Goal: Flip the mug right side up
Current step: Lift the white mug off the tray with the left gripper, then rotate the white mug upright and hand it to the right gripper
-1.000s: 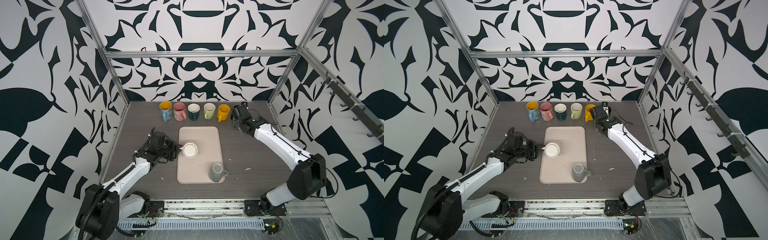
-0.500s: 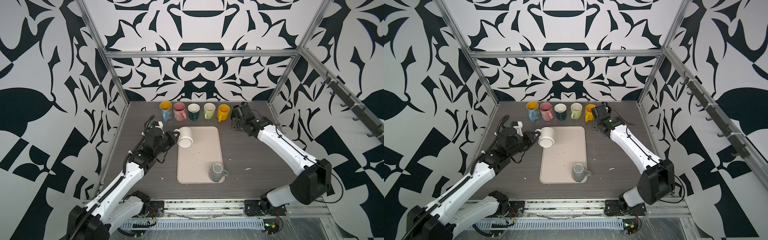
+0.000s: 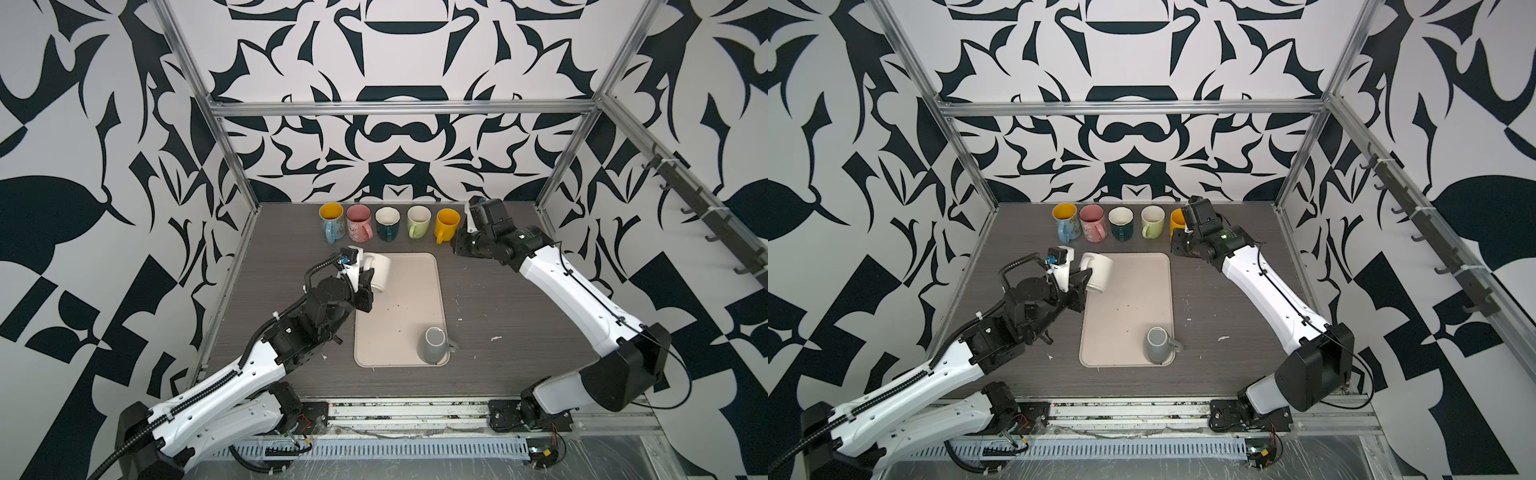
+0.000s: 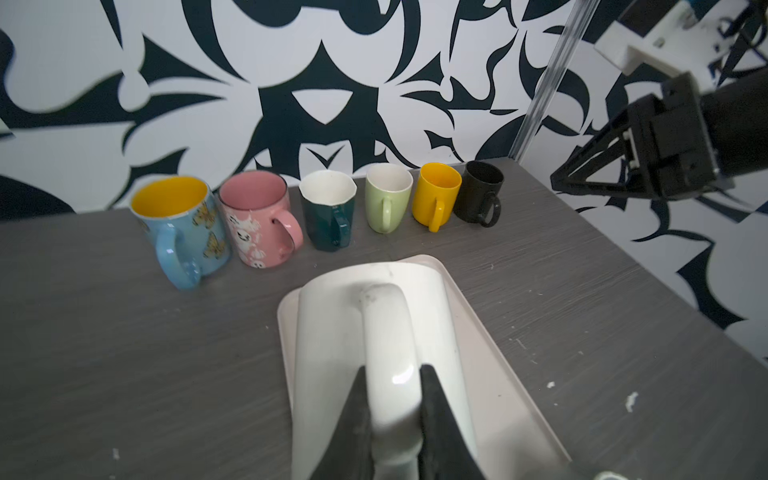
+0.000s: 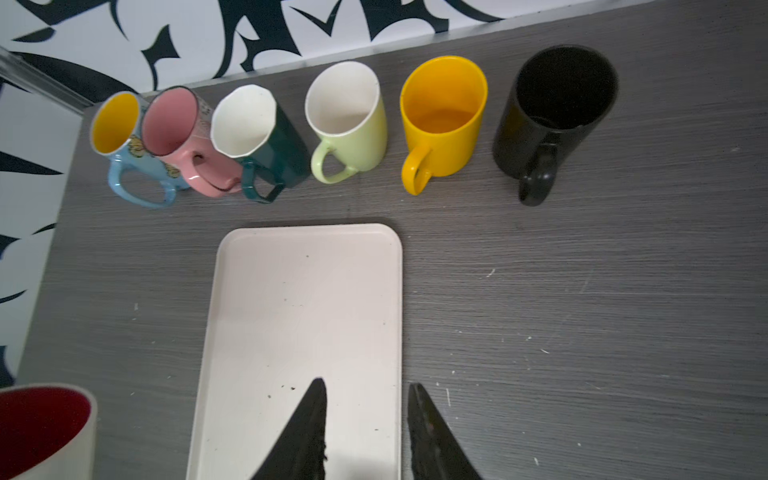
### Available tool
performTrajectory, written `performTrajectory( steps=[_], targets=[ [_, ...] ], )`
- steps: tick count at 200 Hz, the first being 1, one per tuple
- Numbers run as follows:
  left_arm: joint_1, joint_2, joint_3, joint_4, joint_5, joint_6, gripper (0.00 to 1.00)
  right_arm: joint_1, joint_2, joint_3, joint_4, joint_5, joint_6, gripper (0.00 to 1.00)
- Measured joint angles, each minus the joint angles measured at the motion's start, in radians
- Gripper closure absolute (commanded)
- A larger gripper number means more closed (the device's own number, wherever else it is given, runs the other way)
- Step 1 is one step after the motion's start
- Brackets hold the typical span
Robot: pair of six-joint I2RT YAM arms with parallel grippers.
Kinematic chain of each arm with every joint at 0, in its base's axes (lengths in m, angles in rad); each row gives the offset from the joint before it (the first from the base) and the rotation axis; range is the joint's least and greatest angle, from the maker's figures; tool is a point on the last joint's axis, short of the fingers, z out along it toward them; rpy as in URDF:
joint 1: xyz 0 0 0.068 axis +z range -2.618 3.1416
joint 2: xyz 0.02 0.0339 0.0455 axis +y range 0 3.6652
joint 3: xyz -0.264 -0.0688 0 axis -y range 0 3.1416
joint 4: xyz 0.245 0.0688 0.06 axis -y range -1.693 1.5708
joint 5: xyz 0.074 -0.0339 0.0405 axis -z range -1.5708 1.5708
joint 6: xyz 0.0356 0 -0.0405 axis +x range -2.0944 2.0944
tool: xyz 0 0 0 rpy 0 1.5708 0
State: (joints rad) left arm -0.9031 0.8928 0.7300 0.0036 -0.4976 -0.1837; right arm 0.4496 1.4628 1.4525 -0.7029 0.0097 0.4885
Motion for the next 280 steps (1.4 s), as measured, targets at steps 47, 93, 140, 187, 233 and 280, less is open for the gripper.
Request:
performTrajectory(
  steps=[47,93,140,187,233,280],
  targets=[
    [-0.121,0.093,-0.025,0.273,-0.262,0.365,1.0,0.0,-0.003,0.021,-0.004,-0.154,0.026,0.63],
    [-0.209,0.269,-0.05,0.663,-0.444,0.779,1.0,0.004,-0.005,0.056,0.005,-0.287,0.052,0.6],
    [-0.254,0.552,-0.021,1.154,-0.537,1.295,1.0,0.004,-0.013,0.106,0.039,-0.407,0.074,0.53],
    [-0.28,0.675,0.029,1.255,-0.537,1.497,1.0,0.004,-0.022,0.147,0.057,-0.483,0.089,0.5],
    [-0.281,0.692,0.078,1.317,-0.529,1.564,1.0,0.004,-0.02,0.159,0.055,-0.542,0.108,0.49],
    [-0.281,0.736,0.082,1.323,-0.529,1.588,1.0,0.004,0.014,0.166,0.055,-0.631,0.146,0.5]
  ],
)
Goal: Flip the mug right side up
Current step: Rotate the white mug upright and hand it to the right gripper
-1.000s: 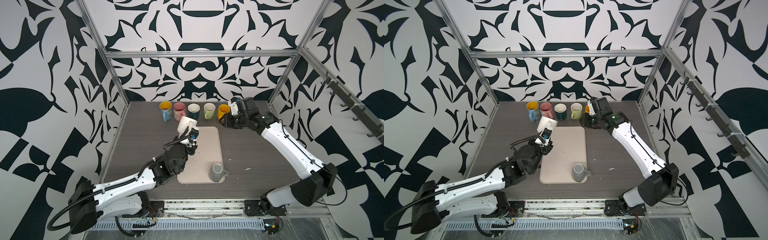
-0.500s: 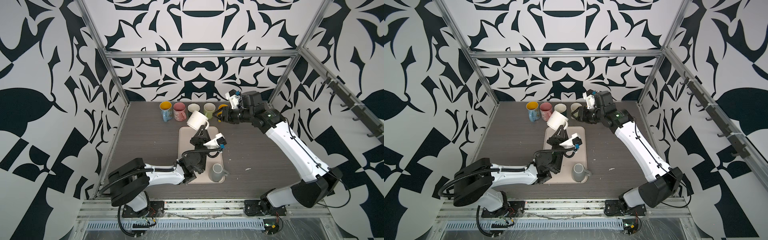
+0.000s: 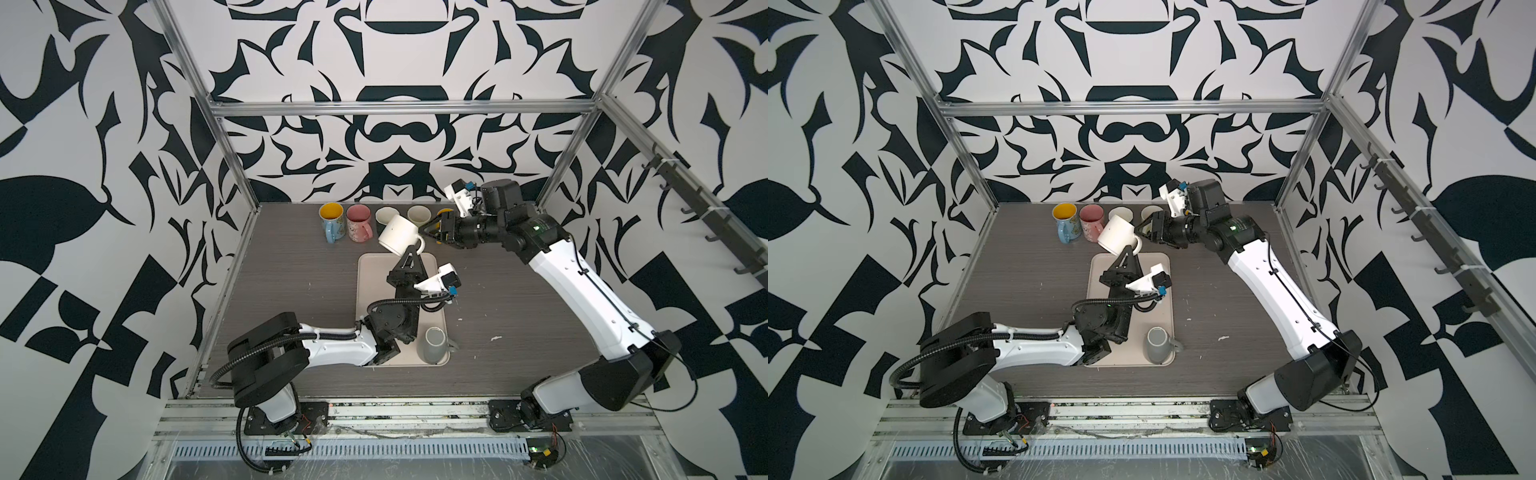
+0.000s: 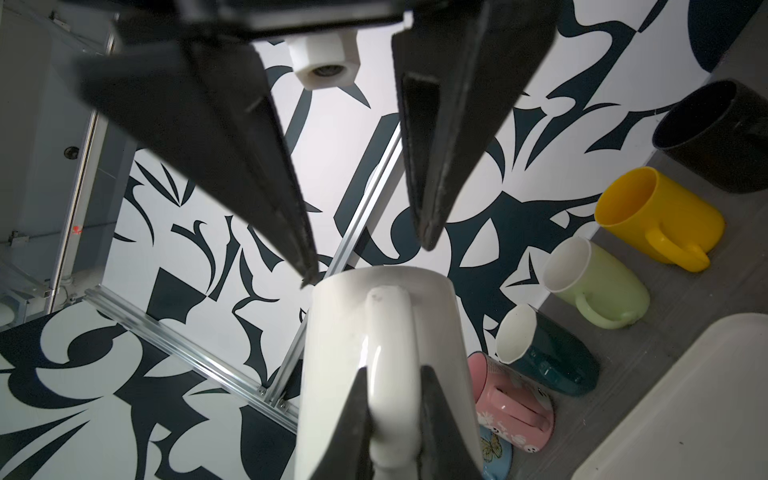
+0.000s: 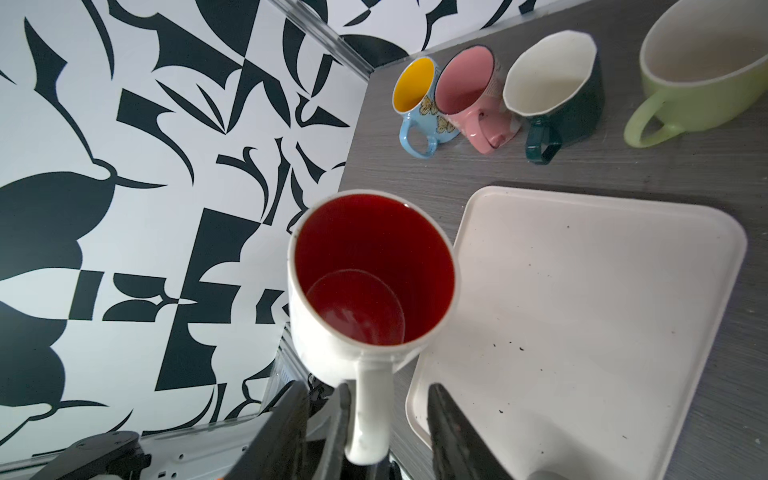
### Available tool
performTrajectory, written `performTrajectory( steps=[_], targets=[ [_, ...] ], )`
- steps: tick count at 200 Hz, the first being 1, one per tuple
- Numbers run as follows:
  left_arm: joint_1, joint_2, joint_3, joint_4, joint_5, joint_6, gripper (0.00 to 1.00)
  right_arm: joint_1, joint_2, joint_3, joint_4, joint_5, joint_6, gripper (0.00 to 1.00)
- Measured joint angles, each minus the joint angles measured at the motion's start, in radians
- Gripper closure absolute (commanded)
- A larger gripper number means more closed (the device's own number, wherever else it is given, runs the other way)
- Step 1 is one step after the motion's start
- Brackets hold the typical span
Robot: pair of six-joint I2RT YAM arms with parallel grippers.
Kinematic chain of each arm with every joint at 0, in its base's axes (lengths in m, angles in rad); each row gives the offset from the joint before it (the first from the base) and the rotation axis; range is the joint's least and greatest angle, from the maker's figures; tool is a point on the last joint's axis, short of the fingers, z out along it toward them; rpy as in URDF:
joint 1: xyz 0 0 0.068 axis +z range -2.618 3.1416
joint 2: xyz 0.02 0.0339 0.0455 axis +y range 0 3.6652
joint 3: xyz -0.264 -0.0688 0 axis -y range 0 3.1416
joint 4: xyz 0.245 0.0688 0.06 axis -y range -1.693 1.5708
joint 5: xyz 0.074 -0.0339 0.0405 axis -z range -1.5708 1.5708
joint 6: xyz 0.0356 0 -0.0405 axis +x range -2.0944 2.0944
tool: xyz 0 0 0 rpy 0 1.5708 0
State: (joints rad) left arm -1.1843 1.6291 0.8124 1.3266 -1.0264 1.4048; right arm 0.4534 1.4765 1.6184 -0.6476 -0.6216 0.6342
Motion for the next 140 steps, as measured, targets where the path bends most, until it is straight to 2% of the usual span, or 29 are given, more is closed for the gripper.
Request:
performTrajectory(
  steps=[57,86,140],
  targets=[
    [0.0,0.003,0.002,0.0,0.002,0.003,1.0,0.0,0.043,0.0,-0.02,-0.052,0.022,0.55],
    [0.0,0.003,0.002,0.0,0.003,0.006,1.0,0.0,0.045,0.0,-0.029,-0.058,0.037,0.63],
    [0.0,0.003,0.002,0.0,0.012,0.006,1.0,0.0,0.051,0.0,-0.047,-0.082,0.044,0.64]
  ],
)
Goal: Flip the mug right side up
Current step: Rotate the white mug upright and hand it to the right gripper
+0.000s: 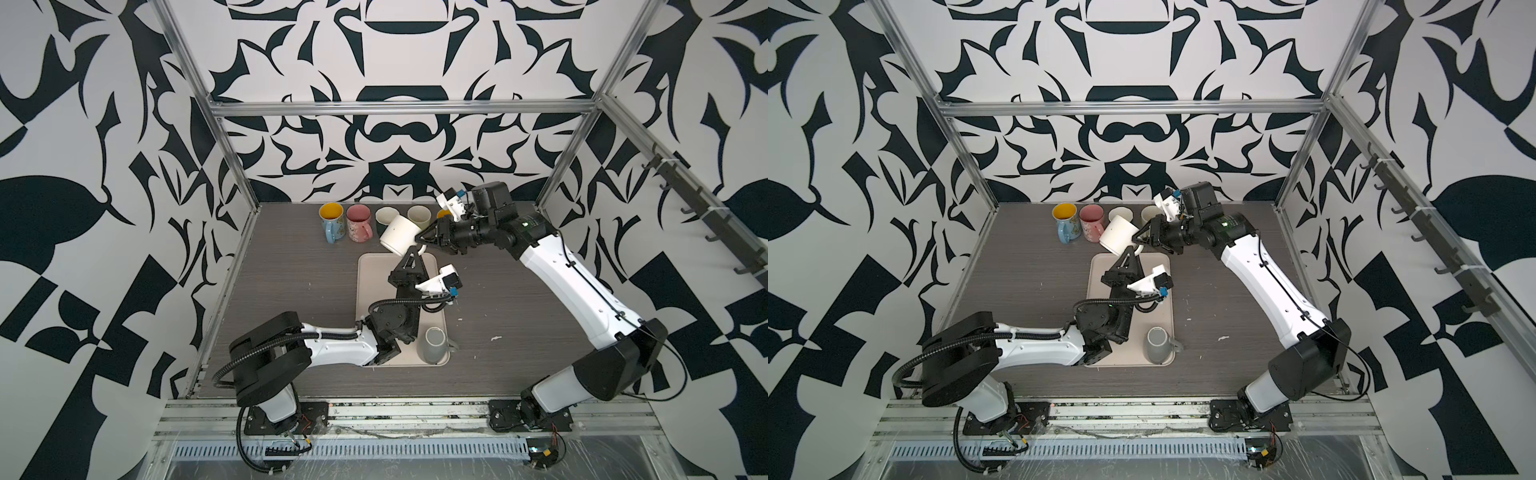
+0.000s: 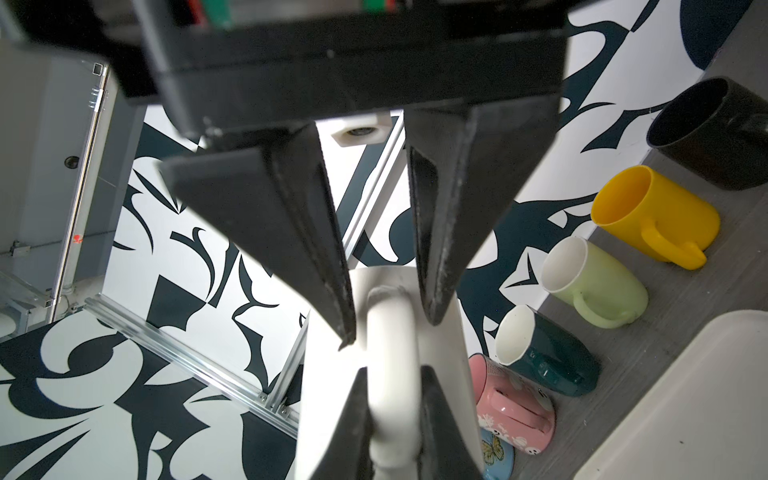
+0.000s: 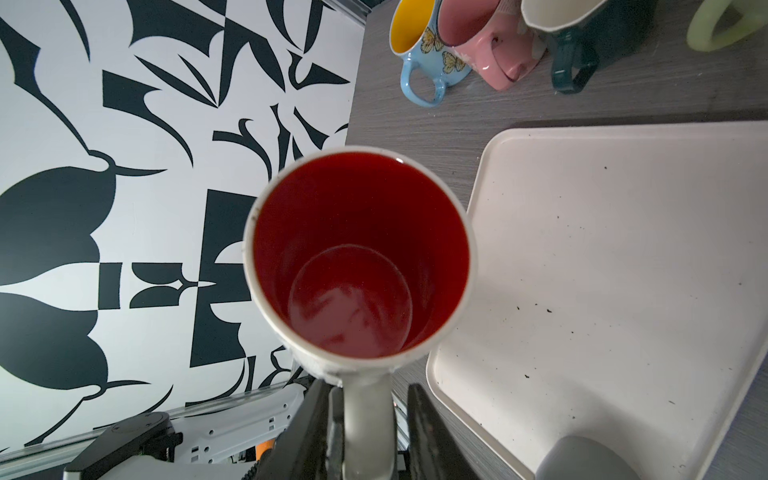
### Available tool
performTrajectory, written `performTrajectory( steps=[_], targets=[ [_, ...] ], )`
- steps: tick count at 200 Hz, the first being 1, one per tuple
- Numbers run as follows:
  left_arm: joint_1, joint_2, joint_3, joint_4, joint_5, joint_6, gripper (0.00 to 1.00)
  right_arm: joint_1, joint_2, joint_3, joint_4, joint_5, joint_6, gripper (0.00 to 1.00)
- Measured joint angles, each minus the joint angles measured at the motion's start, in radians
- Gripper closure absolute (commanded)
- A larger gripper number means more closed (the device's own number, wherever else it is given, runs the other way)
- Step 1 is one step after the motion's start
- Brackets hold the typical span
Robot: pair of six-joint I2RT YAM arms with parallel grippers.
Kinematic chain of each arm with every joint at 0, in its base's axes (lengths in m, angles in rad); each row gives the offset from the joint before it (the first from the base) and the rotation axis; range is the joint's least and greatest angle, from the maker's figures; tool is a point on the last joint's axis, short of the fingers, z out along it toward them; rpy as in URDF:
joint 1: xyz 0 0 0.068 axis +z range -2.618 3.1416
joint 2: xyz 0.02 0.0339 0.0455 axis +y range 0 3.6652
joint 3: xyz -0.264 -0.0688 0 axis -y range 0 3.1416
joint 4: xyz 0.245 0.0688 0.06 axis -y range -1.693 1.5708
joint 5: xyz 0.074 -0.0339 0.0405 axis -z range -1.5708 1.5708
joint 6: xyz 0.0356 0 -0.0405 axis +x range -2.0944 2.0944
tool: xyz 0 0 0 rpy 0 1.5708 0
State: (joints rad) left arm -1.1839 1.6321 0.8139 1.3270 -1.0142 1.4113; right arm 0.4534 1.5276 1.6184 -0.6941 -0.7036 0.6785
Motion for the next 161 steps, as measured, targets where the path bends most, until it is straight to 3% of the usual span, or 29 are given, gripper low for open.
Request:
performTrajectory(
  steps=[48,88,161],
  targets=[
    [0.003,0.002,0.0,0.0,-0.003,0.0,1.0,0.0,0.026,0.0,-0.022,-0.018,0.0,0.67],
    [0.004,0.011,0.0,0.0,-0.007,0.0,1.0,0.0,0.027,0.0,-0.029,-0.033,0.003,1.0],
    [0.006,0.013,0.0,0.0,-0.015,0.004,0.97,0.002,0.029,0.0,-0.031,-0.034,-0.001,1.0]
  ],
)
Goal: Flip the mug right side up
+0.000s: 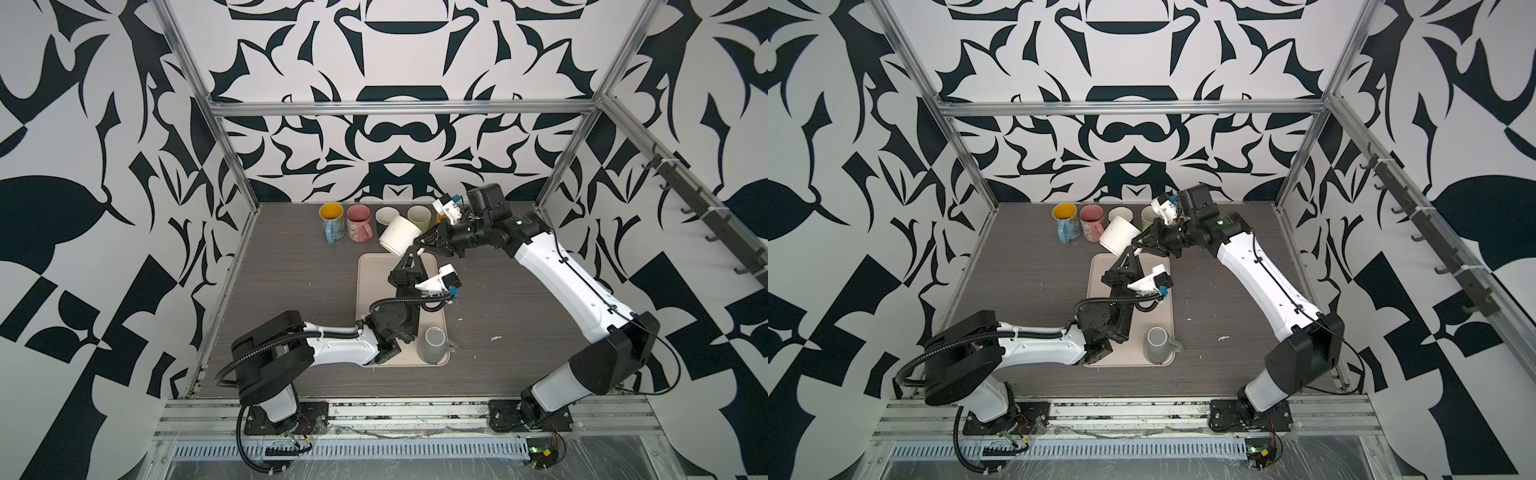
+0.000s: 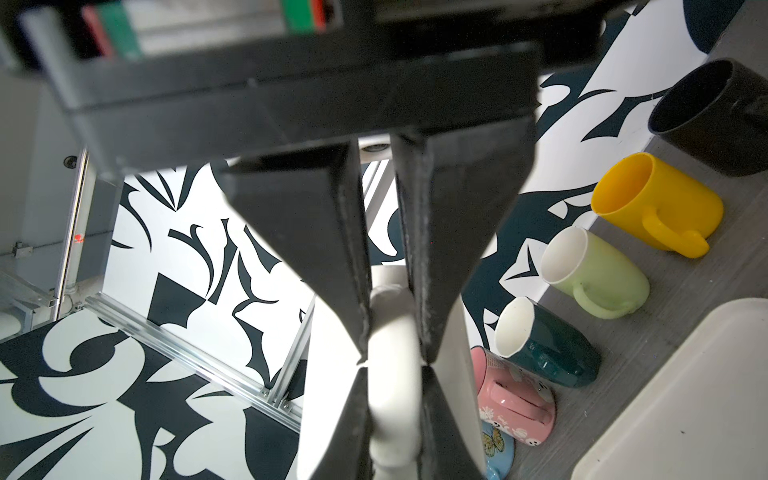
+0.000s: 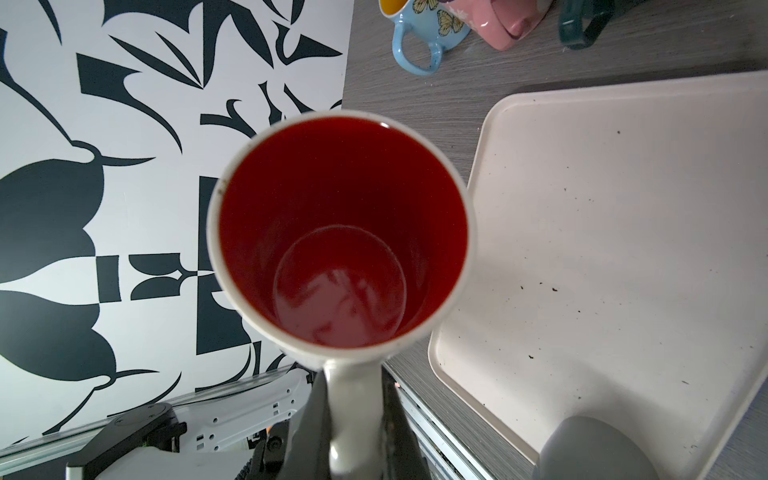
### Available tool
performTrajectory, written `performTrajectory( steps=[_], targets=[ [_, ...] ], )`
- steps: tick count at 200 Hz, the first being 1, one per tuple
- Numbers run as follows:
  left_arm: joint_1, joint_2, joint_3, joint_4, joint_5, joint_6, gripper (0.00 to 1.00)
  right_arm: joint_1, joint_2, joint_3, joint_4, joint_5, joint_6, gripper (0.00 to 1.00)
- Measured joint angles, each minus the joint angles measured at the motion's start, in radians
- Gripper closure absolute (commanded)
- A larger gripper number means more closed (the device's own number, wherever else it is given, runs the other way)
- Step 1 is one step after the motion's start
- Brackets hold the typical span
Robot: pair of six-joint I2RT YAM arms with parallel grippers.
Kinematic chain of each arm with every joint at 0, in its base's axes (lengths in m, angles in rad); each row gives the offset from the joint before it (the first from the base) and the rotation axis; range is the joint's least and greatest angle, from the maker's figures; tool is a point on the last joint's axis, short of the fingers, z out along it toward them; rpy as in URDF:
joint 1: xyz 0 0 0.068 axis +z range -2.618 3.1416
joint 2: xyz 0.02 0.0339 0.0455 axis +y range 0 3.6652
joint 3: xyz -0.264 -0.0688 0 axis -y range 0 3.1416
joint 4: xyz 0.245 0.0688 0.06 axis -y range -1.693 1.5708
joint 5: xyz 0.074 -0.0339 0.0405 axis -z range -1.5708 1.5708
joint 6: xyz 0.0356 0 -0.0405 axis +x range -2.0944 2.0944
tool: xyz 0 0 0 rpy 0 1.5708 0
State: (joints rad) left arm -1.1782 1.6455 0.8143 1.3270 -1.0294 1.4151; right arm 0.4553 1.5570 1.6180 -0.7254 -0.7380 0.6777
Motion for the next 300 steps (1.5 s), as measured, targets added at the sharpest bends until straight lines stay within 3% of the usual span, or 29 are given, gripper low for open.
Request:
performTrajectory(
  steps=[9,33,83,202,300],
  targets=[
    [0.0,0.001,0.001,0.0,-0.003,0.0,0.88,0.001,0.0,-0.002,0.003,0.002,0.0,1.0],
    [0.0,0.005,0.005,-0.001,-0.012,0.004,0.79,0.003,-0.008,-0.018,0.022,0.008,0.001,1.0],
    [-0.003,0.014,0.006,0.0,-0.019,0.027,0.66,0.005,-0.043,-0.085,0.081,0.035,0.047,1.0],
    [-0.018,0.015,0.006,0.02,-0.03,0.045,0.54,0.009,-0.048,-0.12,0.172,0.096,0.118,1.0],
    [-0.046,0.015,0.006,0.045,-0.037,0.041,0.54,-0.116,-0.055,-0.14,0.267,0.177,0.158,1.0]
  ],
)
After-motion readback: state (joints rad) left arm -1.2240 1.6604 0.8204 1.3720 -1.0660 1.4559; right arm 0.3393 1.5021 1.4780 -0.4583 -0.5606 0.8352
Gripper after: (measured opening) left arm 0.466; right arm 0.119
